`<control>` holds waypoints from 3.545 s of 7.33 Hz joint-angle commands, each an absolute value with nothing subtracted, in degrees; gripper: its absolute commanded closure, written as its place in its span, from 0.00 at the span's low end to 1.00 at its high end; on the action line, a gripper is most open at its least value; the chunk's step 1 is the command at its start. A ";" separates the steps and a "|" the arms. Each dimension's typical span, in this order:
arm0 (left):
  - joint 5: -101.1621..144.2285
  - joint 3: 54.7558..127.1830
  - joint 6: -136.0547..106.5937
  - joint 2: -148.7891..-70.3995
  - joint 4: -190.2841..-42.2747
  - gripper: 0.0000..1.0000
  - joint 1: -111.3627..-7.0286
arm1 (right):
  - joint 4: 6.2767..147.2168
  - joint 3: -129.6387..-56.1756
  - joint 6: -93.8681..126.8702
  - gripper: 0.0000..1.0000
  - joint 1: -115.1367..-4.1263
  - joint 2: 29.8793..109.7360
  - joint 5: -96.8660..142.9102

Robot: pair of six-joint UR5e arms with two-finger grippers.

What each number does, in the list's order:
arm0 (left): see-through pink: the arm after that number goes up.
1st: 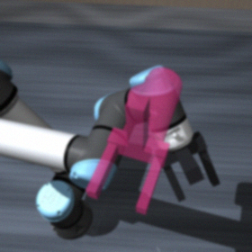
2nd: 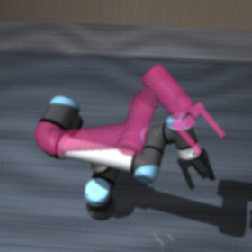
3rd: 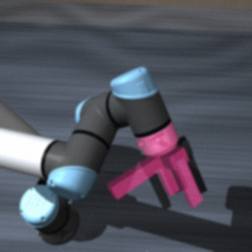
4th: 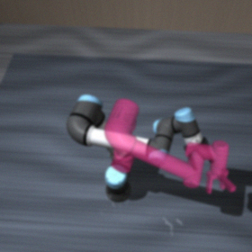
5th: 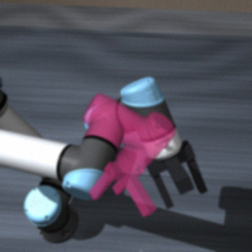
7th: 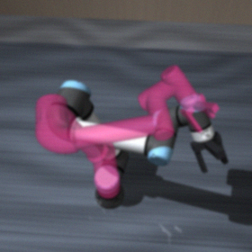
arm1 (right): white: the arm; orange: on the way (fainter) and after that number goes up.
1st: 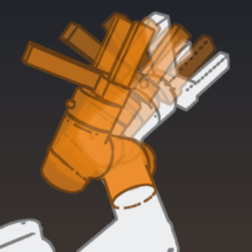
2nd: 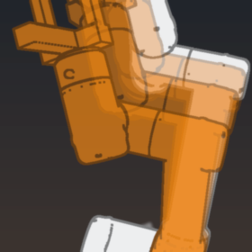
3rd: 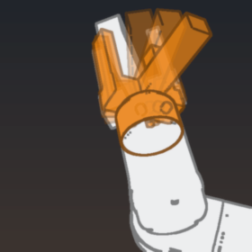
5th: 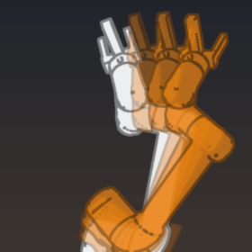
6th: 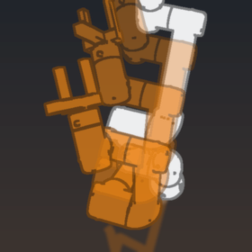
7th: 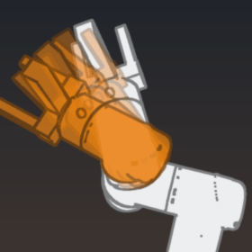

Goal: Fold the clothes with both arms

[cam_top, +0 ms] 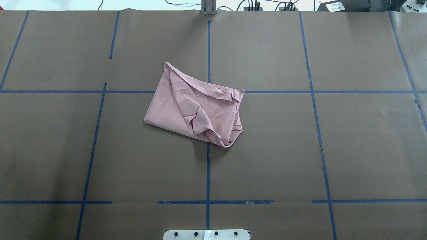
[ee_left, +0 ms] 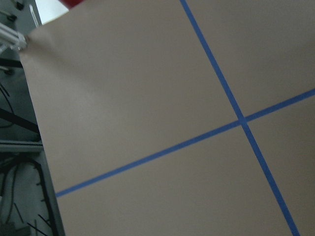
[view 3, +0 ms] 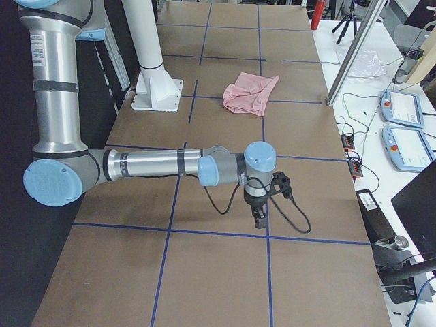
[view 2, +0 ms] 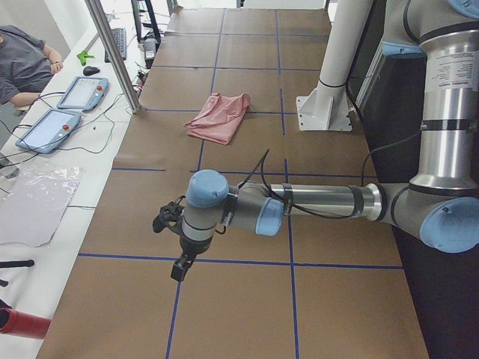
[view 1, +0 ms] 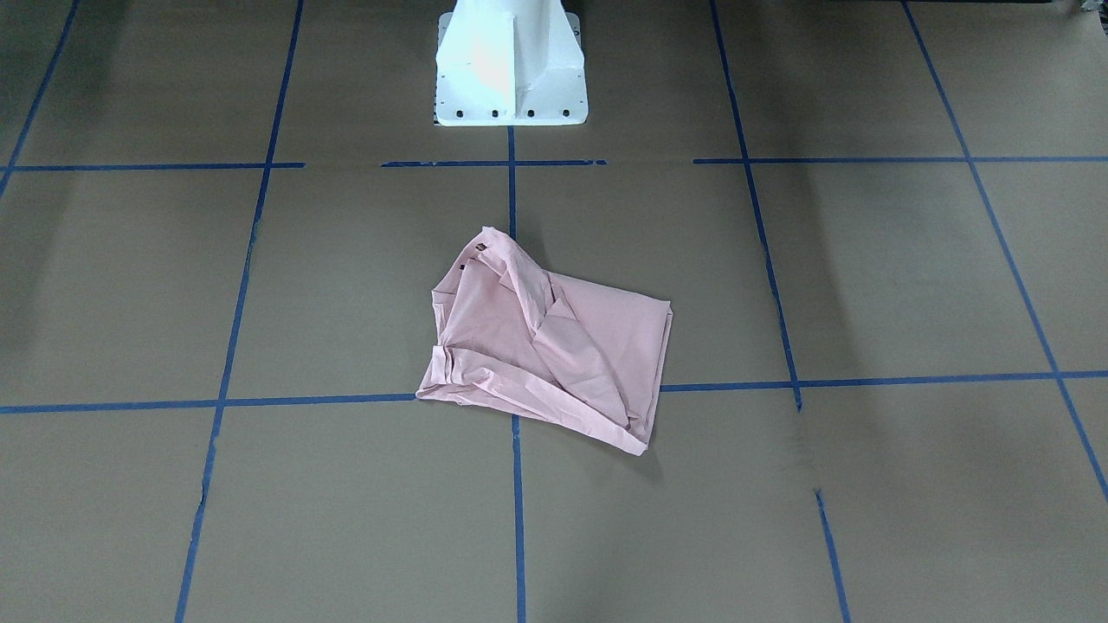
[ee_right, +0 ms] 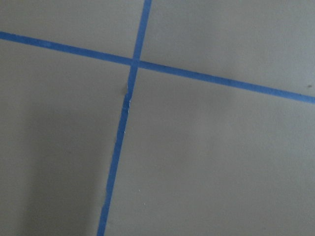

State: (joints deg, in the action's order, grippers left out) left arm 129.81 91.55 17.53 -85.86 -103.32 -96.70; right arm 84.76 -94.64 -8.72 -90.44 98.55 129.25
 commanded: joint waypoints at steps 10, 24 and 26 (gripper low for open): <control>138.96 91.14 12.57 -83.24 -108.45 0.00 -97.30 | 82.88 -96.42 -8.00 0.00 -91.05 101.87 132.44; 138.34 91.14 5.45 -83.41 -107.40 0.00 -91.67 | 82.88 -96.50 -8.61 0.00 -90.88 101.87 132.36; 138.34 91.14 5.45 -83.41 -107.40 0.00 -91.67 | 82.88 -96.50 -8.53 0.00 -90.88 101.87 132.36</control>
